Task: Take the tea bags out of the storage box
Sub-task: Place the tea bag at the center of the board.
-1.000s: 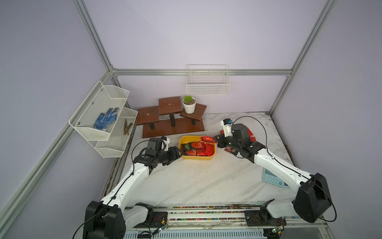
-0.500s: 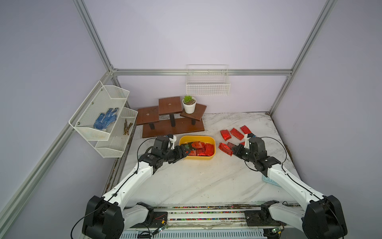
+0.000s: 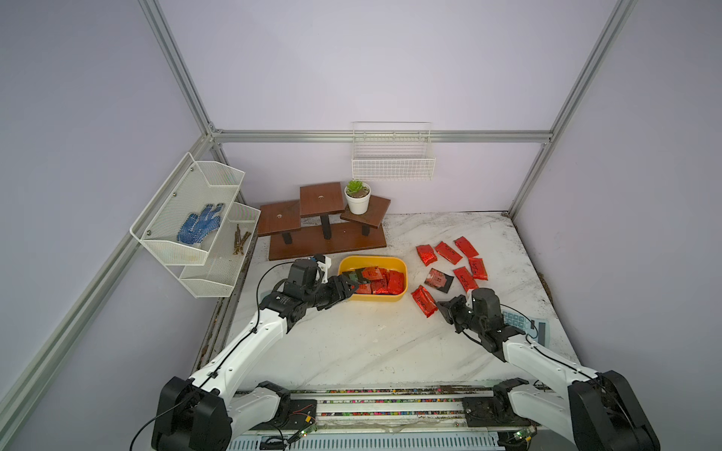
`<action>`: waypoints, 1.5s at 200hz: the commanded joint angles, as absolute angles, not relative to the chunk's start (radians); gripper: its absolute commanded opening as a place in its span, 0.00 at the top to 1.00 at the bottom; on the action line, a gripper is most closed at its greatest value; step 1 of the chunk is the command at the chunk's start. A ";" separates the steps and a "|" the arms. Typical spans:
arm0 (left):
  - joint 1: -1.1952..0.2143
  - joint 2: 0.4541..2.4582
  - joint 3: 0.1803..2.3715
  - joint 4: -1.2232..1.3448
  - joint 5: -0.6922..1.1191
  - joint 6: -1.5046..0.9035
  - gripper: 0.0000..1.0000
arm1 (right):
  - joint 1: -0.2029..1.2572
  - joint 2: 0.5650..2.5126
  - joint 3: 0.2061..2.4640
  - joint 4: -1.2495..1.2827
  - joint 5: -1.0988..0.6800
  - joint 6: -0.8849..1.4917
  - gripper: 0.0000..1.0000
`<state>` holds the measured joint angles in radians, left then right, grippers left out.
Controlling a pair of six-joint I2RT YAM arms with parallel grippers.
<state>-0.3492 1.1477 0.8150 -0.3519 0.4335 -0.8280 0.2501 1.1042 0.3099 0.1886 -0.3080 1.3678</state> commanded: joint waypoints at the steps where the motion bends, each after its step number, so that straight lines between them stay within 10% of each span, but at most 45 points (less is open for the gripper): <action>1: -0.353 1.147 0.812 -0.308 0.431 -0.830 0.35 | 0.244 1.082 0.252 0.339 -0.284 1.535 1.00; 124: -0.353 1.179 0.811 -0.276 0.442 -0.834 0.35 | 0.244 1.083 0.167 0.360 -0.239 1.689 1.00; 172: -0.354 1.176 0.811 -0.276 0.440 -0.834 0.34 | 0.245 1.018 0.247 0.118 -0.186 1.588 0.42; 225: -0.349 1.162 0.824 -0.322 0.418 -0.807 0.34 | 0.245 0.945 0.399 -0.009 -0.052 1.268 0.47; 300: -0.368 1.299 1.083 -0.687 0.215 -0.510 0.37 | 0.306 1.288 0.852 -0.101 -0.334 0.667 0.57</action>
<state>-0.3511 1.2507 0.9710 -0.5285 0.3328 -0.6731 0.2619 1.1992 0.7132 -0.0010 -0.2352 0.9512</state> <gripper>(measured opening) 0.632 0.420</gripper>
